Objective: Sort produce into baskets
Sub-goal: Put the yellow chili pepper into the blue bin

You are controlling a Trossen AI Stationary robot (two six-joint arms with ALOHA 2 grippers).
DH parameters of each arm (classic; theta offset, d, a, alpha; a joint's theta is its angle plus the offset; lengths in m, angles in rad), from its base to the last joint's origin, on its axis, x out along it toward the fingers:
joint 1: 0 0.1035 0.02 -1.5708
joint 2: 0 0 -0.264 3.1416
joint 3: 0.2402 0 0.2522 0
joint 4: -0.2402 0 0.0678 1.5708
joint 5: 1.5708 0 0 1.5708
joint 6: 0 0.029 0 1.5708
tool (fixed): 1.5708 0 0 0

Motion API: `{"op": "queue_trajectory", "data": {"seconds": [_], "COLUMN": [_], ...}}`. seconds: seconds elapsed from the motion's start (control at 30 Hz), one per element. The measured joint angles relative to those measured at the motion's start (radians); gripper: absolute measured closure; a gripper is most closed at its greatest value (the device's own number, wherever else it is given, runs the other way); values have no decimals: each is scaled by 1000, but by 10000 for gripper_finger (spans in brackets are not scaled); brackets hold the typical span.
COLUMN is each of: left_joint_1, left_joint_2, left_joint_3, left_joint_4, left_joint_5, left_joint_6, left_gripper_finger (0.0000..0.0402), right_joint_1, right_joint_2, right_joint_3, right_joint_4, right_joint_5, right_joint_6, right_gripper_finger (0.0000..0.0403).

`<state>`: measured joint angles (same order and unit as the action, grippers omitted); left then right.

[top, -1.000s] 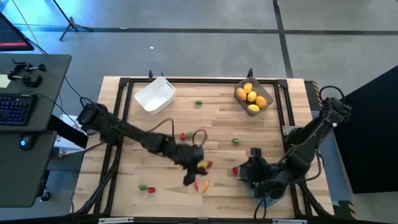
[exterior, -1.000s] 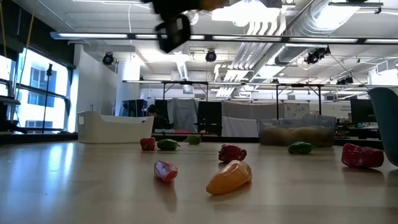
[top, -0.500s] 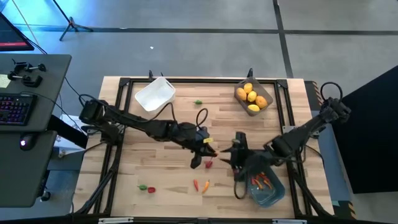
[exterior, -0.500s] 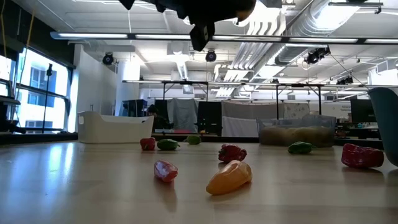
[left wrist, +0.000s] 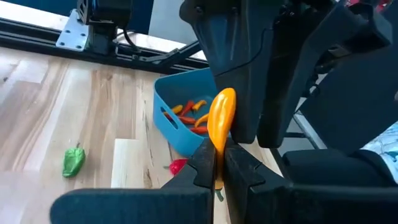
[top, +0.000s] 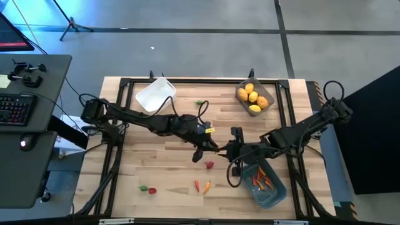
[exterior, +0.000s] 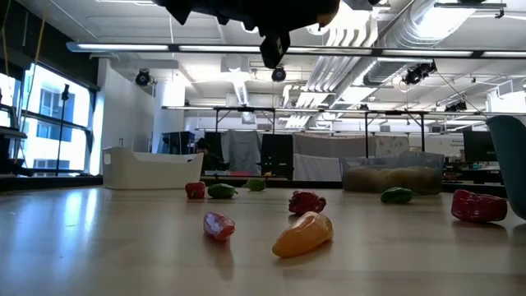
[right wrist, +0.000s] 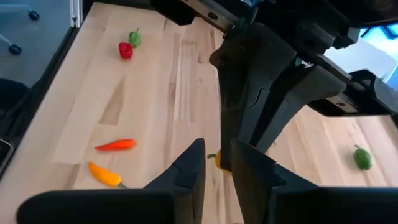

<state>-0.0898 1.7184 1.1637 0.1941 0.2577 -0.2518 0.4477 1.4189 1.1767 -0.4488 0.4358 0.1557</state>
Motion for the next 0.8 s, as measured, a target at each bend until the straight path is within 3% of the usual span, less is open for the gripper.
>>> {"op": "queue_trajectory", "data": {"seconds": [0.1,0.33,0.5,0.8], "left_joint_1": [9,77,78,67], "left_joint_2": [0,0,0,0], "left_joint_3": [0,0,0,0], "left_joint_4": [-8,-15,0,15], "left_joint_5": [8,144,152,156], "left_joint_6": [24,55,97,55], "left_gripper_finger": [402,402,401,401], "right_joint_1": [1,-3,-3,-28], "right_joint_2": [1,-1,-1,-1], "right_joint_3": [23,161,189,177], "right_joint_4": [-31,-245,-313,-283], "right_joint_5": [18,93,46,-7], "right_joint_6": [-11,54,17,-52], "right_gripper_finger": [335,288,261,259]}}
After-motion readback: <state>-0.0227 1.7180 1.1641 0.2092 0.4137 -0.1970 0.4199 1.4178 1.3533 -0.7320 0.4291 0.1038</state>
